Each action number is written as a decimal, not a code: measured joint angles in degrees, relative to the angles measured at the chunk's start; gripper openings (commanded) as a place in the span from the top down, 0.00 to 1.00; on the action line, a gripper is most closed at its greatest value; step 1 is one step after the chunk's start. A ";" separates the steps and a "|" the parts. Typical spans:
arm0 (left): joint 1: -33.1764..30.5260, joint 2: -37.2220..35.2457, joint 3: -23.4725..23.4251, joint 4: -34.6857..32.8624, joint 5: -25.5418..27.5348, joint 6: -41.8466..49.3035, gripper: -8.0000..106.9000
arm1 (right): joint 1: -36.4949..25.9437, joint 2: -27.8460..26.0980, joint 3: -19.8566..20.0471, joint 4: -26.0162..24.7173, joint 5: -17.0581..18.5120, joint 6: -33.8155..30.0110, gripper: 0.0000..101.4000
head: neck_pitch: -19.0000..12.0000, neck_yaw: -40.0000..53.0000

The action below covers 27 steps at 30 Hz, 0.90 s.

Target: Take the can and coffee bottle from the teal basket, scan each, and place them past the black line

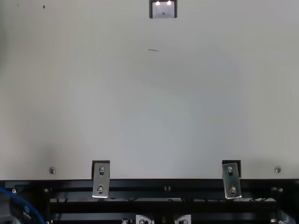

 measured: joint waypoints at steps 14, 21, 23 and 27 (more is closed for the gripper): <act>6.71 -25.35 17.29 -10.47 -0.07 8.06 0.84 | 0.00 0.00 0.00 0.00 0.00 0.00 0.00 | 0.00 0.00; 10.29 -35.08 20.16 -19.86 9.34 7.35 0.84 | 0.00 0.00 0.00 0.00 0.00 0.00 0.00 | 0.29 0.00; 11.19 -37.25 20.62 -22.80 12.71 6.21 0.84 | 0.00 0.00 0.00 0.00 0.00 0.00 0.00 | 0.29 0.00; 9.91 -40.62 24.69 -28.19 16.72 4.56 0.84 | 0.00 0.00 0.00 0.00 0.00 0.00 0.00 | 0.00 0.00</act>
